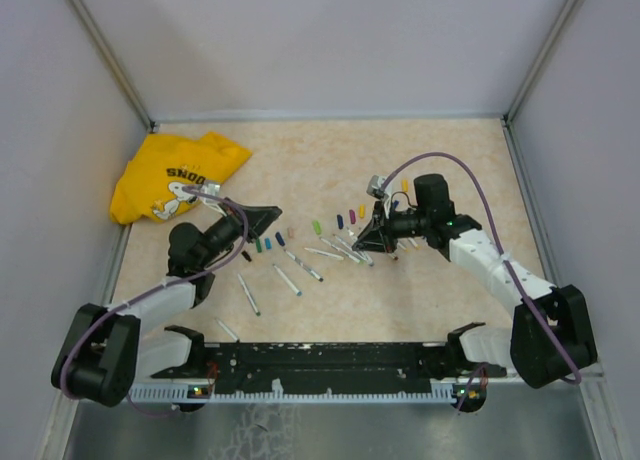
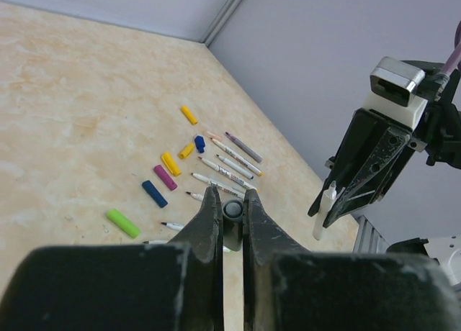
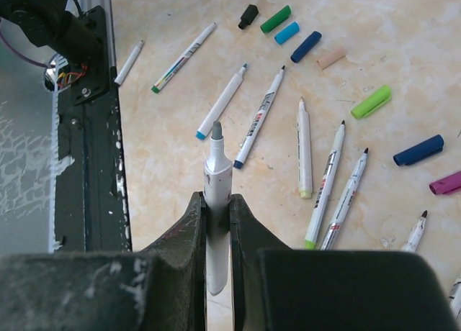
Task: Open the pen caps
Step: Place the pen cap at the center of the board.
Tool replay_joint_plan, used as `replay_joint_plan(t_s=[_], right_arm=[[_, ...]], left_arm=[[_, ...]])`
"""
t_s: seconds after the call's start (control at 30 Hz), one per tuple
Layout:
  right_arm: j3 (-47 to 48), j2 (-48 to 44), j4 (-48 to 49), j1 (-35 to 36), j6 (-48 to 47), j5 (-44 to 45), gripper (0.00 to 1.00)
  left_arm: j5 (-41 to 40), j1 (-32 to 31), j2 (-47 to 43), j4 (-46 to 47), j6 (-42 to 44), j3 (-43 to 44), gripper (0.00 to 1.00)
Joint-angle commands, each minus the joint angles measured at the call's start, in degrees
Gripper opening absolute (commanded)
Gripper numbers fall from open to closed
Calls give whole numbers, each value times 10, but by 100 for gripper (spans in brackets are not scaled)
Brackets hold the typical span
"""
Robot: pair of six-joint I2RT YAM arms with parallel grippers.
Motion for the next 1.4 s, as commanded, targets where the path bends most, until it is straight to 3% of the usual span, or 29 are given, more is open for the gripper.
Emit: replay_joint_plan(t_s=[0.0, 1.37], right_arm=[[33, -7, 4, -6, -12, 2, 0], [35, 6, 1, -7, -16, 14, 0]], left_arm=[[12, 8, 16, 10, 4, -3, 0], [-74, 48, 60, -95, -15, 15, 1]])
